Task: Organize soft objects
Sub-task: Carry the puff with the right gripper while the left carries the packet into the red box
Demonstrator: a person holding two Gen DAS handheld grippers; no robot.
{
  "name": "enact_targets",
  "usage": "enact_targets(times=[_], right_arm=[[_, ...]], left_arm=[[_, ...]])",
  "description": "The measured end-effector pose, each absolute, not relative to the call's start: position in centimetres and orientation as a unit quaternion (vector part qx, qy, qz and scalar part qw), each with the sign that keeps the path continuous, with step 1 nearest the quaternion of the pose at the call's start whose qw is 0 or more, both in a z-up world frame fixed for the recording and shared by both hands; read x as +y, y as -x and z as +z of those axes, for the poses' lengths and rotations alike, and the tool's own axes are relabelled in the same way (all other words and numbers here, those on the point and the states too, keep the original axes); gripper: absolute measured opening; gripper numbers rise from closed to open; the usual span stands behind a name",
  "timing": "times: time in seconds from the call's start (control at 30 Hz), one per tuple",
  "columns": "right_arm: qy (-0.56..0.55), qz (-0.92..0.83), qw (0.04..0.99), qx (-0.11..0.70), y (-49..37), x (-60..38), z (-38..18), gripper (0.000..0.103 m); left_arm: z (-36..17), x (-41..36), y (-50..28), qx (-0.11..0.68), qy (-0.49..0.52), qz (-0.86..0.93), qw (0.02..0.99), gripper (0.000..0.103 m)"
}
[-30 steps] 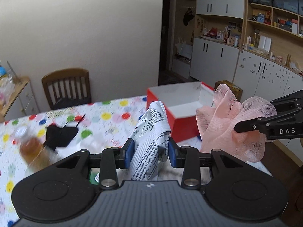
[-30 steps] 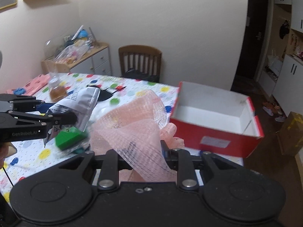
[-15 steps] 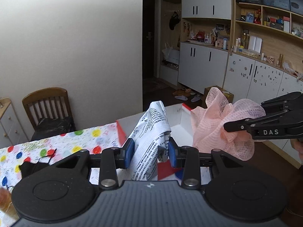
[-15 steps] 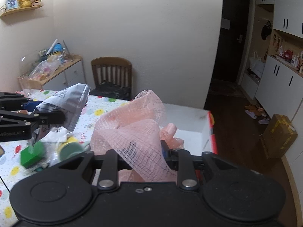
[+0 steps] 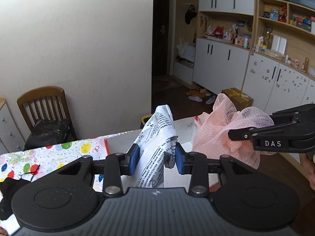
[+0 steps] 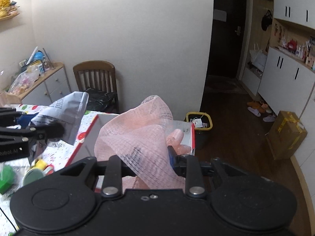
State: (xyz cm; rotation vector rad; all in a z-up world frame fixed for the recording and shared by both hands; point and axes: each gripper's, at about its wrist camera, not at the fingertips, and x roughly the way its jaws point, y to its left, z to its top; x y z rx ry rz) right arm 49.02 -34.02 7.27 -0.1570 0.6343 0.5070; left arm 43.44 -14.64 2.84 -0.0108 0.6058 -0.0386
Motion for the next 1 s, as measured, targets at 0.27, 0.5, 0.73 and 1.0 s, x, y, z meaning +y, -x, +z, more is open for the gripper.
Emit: enact_targets(times=[0.27,0.5,0.73,1.0], right_arm=[[0.083,0.244,0.905,0.340,-53.0,-33.0,3.5,0.026],[0.099,0.243,0.896,0.359,-55.4,-31.7,0.6,0.026],[0.130,0.257,0.879,0.381,-56.8,-30.8,-1.8,0.028],[0.174,0.271,0.859,0.398,-56.9,-29.7,-4.1,0.034]], left_arm=[[-1.0,-14.8,-49.3,0.335,0.030,0.003,0.942,0.037],[-4.0,-14.9,-53.0,0.366,0.019,0.012,0.930,0.037],[-7.2,-15.2,-56.2,0.423,0.016,0.017,0.906,0.037],[-9.6,-15.4,-58.0,0.481,0.008,0.018,0.877,0.037]])
